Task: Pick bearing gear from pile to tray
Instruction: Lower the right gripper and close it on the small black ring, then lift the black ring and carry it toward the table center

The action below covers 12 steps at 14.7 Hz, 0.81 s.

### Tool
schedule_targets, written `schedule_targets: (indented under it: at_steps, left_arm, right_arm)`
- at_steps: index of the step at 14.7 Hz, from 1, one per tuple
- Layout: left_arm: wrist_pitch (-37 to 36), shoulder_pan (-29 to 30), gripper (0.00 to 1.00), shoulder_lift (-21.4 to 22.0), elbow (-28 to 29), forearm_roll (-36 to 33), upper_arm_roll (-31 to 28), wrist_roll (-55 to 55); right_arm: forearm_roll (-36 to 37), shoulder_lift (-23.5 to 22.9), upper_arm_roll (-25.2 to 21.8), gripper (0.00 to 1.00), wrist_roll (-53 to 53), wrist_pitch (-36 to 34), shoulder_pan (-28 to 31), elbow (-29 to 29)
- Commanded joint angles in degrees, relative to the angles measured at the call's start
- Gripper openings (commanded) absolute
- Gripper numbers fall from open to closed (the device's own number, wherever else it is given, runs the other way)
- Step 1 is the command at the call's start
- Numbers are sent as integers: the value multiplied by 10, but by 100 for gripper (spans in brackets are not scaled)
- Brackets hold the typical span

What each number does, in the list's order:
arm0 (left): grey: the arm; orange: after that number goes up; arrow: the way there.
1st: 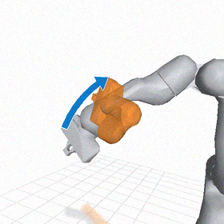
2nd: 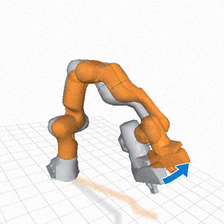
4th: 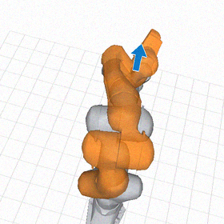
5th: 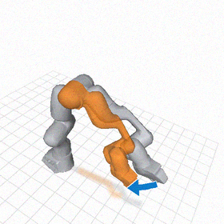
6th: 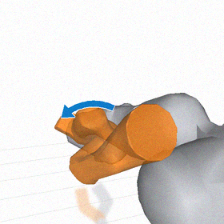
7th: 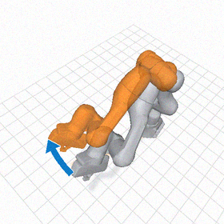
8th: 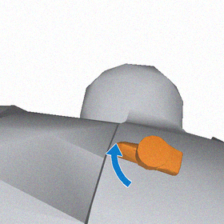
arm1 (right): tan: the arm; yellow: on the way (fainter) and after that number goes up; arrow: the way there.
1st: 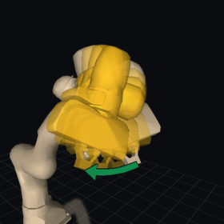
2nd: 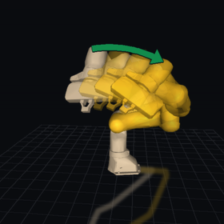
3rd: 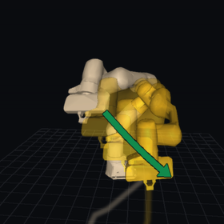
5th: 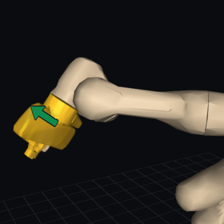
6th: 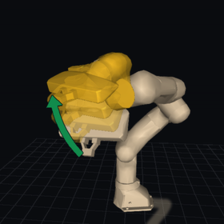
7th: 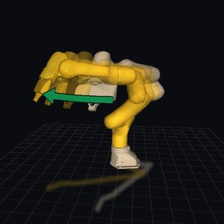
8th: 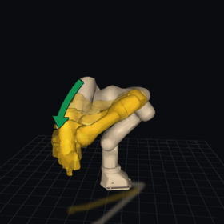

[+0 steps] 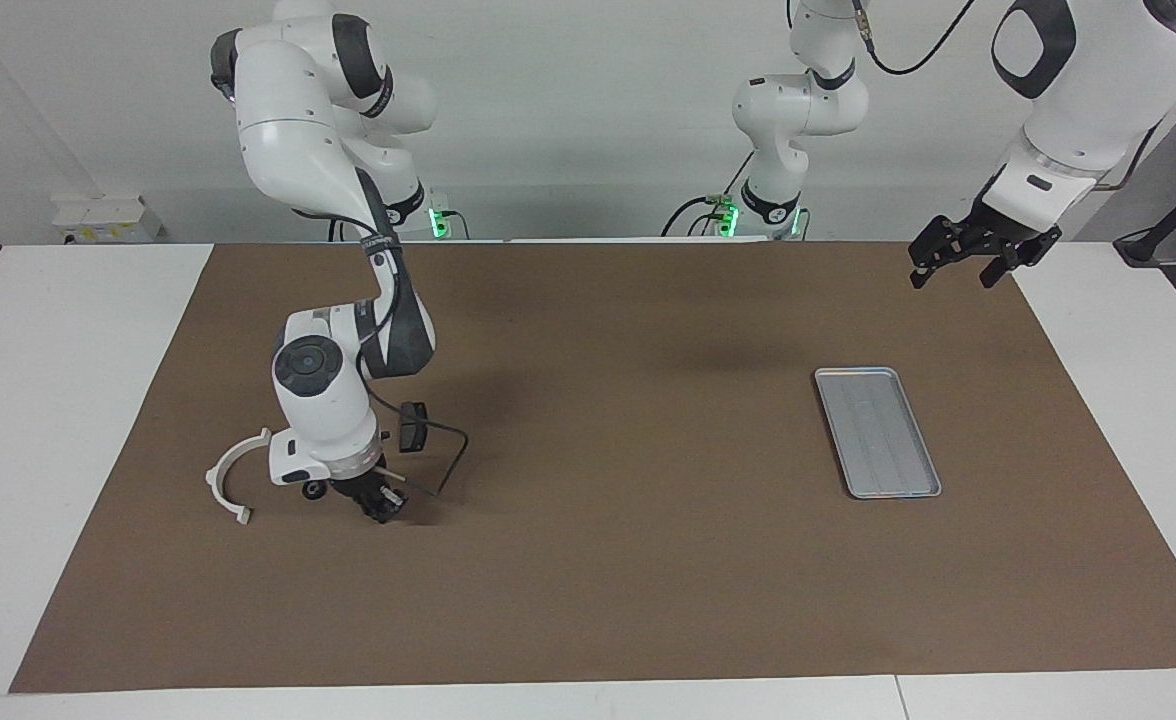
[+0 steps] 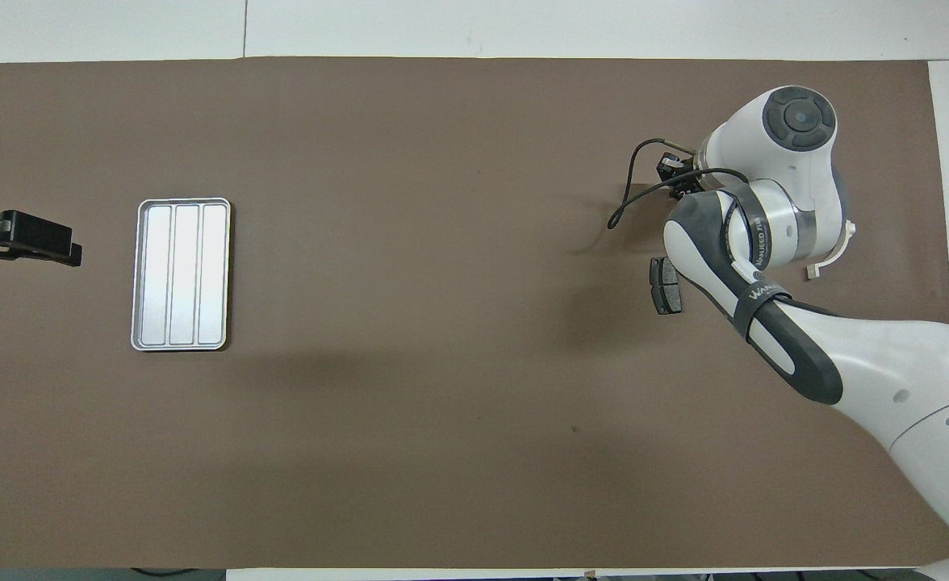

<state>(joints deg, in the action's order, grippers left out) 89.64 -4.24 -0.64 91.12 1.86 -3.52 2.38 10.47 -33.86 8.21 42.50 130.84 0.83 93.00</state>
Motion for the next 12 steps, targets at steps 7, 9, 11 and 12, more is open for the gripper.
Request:
schedule_targets:
  at_steps: [7, 9, 11, 12]
  left_arm:
    - [-9, -7, 100, 7, 1, 3, -6, 3]
    - [-9, -7, 100, 7, 1, 3, -6, 3]
    - [-9, -7, 100, 7, 1, 3, -6, 3]
    - [-9, -6, 100, 6, 1, 3, -6, 3]
  right_arm:
    - [4, -2, 7, 0, 9, -101, -1, -63]
    - [5, 15, 11, 0, 1, -140, -4, -74]
    - [2, 37, 17, 0, -22, -163, -4, -73]
    - [3, 48, 19, 0, -22, -185, -4, -74]
